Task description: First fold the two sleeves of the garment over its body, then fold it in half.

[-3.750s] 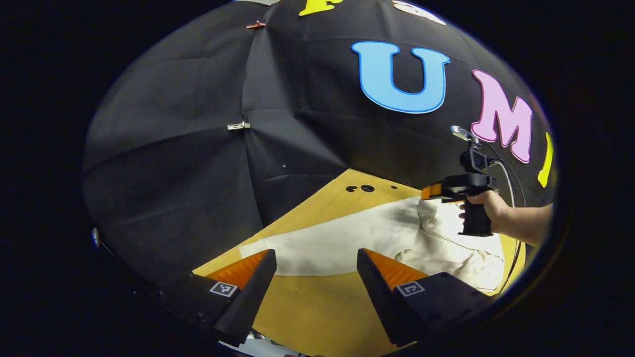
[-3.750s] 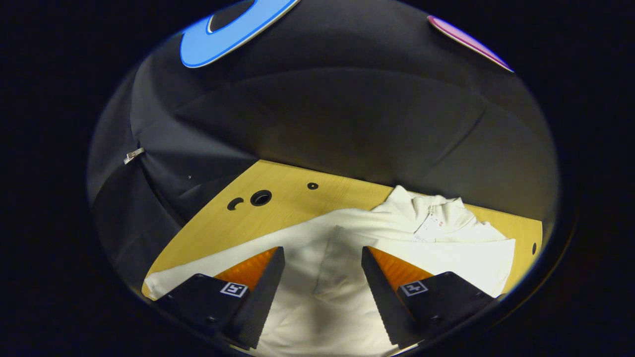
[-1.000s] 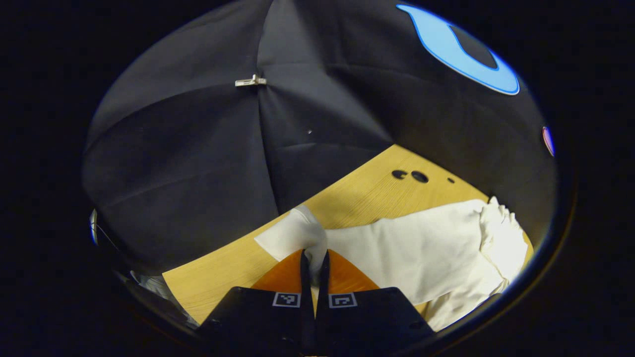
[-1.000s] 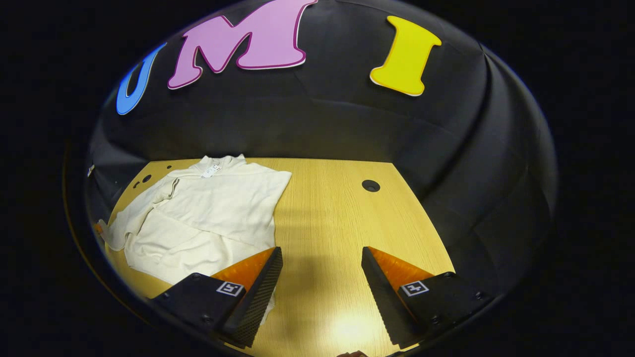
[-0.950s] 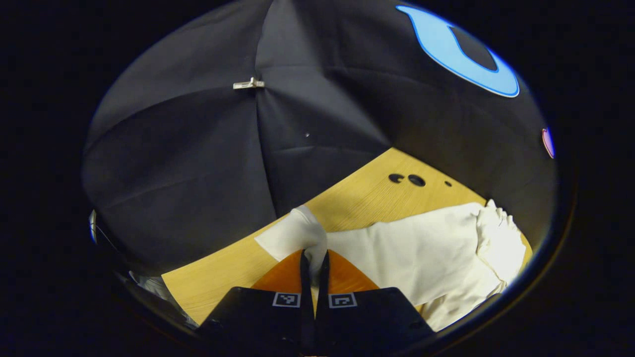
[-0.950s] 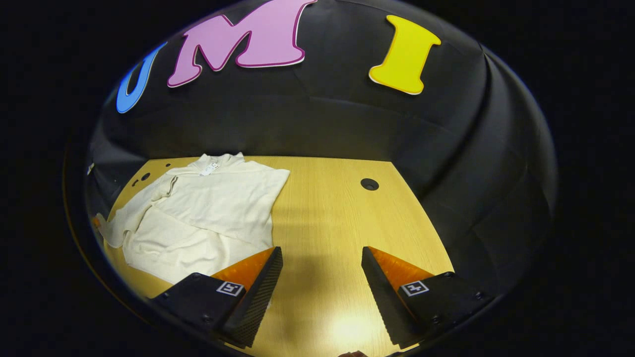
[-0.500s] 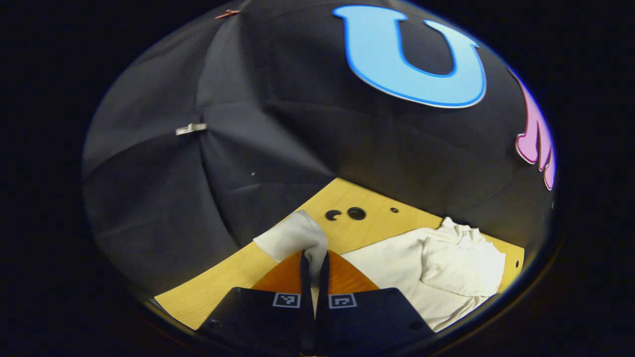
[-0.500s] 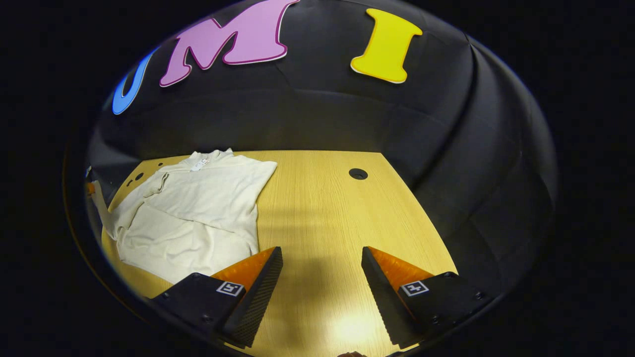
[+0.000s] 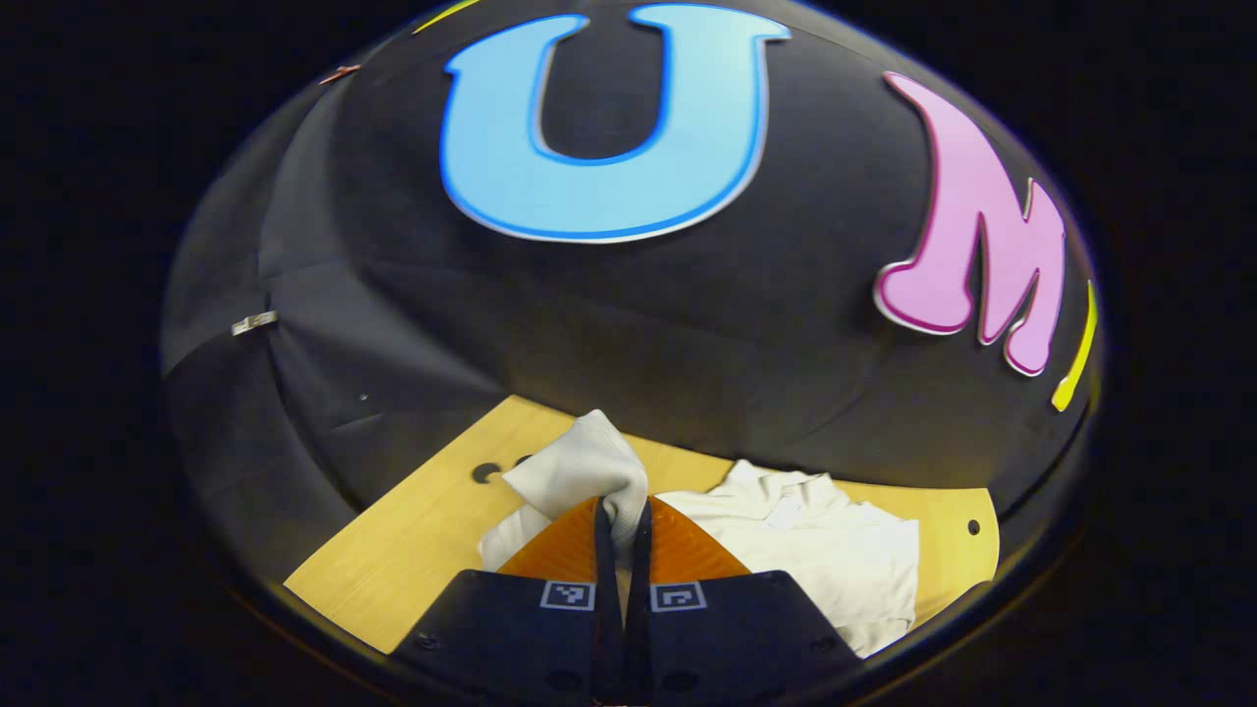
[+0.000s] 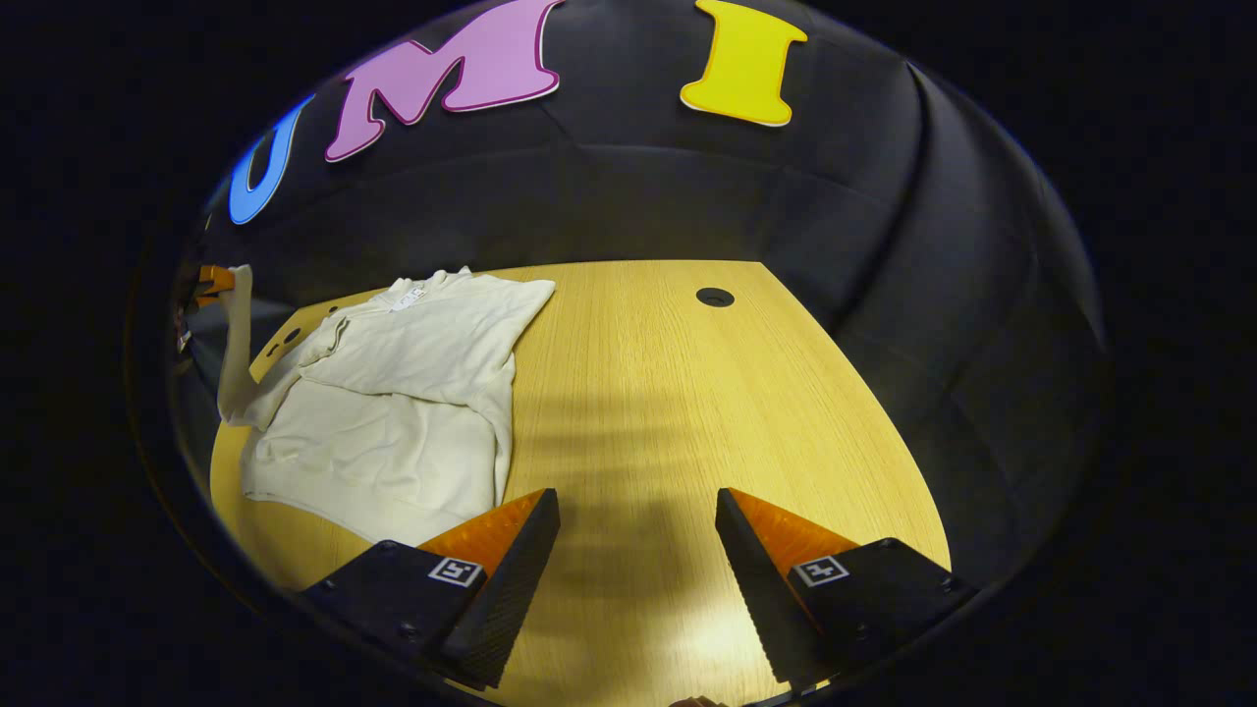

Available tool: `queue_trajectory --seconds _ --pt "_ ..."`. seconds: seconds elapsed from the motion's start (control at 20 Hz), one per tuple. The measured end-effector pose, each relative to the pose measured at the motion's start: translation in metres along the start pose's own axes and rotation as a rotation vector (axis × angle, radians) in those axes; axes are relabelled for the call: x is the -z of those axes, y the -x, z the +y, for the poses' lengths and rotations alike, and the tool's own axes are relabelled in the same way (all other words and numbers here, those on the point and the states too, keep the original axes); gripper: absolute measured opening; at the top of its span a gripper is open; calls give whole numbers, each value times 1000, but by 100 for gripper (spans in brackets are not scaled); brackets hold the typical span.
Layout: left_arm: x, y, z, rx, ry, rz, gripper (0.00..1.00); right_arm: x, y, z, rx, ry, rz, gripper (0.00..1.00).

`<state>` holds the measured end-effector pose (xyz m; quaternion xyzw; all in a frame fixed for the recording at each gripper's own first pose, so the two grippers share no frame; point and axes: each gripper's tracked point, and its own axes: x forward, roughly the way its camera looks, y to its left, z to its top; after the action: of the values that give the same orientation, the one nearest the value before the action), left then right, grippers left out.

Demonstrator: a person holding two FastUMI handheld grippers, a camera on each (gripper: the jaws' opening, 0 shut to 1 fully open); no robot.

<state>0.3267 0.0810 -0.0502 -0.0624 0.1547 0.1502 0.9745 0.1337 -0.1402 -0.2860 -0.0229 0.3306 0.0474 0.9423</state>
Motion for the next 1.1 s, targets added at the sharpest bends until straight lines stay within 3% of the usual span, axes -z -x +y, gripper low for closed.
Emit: queue_trajectory --seconds 0.35,0.75,0.95,1.0,1.05,1.1 --pt "8 -10 -143 234 -34 31 6 3 7 -11 -11 -54 -2 98" --pt "86 -20 -280 468 -58 200 6 11 10 -15 2 -108 11 98" --pt "123 -30 -316 490 -95 263 7 17 13 -11 1 -99 16 97" --pt "131 -31 -321 488 -101 275 14 17 13 -10 -1 -97 17 97" --pt "137 -32 -327 488 -101 286 10 19 14 -9 -2 -97 22 97" --pt "143 -32 -329 497 -97 302 14 20 16 -7 -5 -100 21 97"
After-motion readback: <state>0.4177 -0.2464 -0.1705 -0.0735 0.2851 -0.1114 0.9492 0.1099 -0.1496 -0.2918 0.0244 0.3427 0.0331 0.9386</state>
